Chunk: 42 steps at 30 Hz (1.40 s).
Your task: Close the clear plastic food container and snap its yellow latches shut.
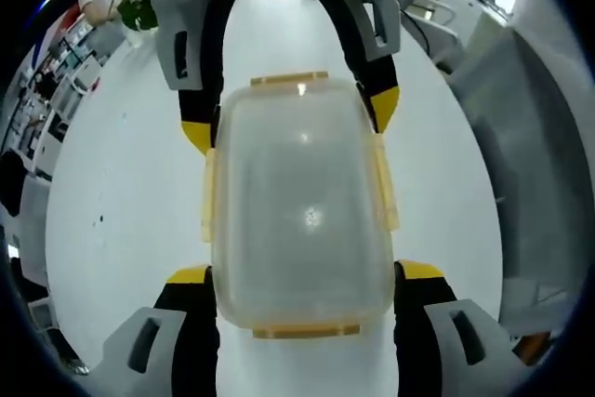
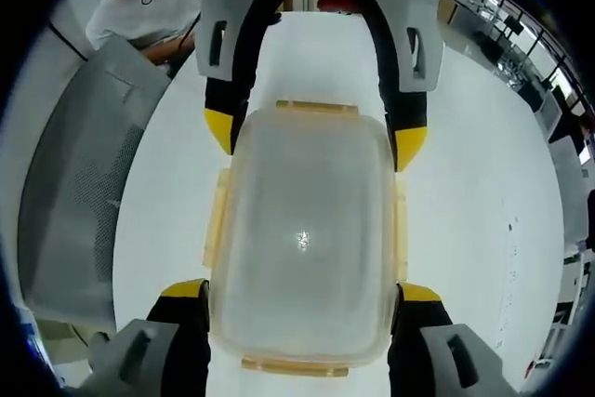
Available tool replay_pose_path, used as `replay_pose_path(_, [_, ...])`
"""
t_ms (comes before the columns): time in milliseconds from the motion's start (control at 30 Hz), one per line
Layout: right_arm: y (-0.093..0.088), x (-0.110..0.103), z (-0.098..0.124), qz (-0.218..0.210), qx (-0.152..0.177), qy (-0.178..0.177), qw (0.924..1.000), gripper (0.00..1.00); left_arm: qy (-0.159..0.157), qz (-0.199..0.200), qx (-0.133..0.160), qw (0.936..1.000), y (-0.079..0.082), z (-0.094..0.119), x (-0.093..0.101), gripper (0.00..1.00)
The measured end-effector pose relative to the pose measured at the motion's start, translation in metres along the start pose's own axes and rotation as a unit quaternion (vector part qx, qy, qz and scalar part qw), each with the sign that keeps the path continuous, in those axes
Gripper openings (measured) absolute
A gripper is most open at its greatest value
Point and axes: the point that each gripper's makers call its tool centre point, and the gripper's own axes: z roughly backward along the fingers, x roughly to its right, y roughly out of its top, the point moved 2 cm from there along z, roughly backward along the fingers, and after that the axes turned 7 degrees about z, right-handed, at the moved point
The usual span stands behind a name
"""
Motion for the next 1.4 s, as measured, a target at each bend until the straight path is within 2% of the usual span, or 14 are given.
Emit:
replay_pose_path(667, [-0.002,-0.002,-0.004,0.006,-0.004,0.001,1.0000,0.80,-0.004,0.003,-0.005,1.0000,0.000,-0.001,0.001,0.76])
replay_pose_path(1067, [-0.003,-0.001,0.005,0.009,-0.001,-0.001,1.0000,0.78,-0.001,0.007,0.003,1.0000,-0.001,0.010,-0.003,0.73])
replay_pose_path(1167, [-0.003,-0.006,0.005,0.007,0.002,0.007,0.9999,0.78,-0.010,0.013,0.006,0.9998,-0.001,0.013,0.001,0.74])
replay_pose_path(1233, [-0.005,-0.004,0.007,0.013,-0.007,-0.001,0.9999,0.78,-0.006,0.006,0.002,1.0000,-0.002,0.014,0.001,0.73])
replay_pose_path(1400, [-0.001,-0.006,0.013,0.017,-0.002,-0.002,0.9999,0.76,0.001,0.015,0.009,0.9998,-0.002,0.021,-0.002,0.71])
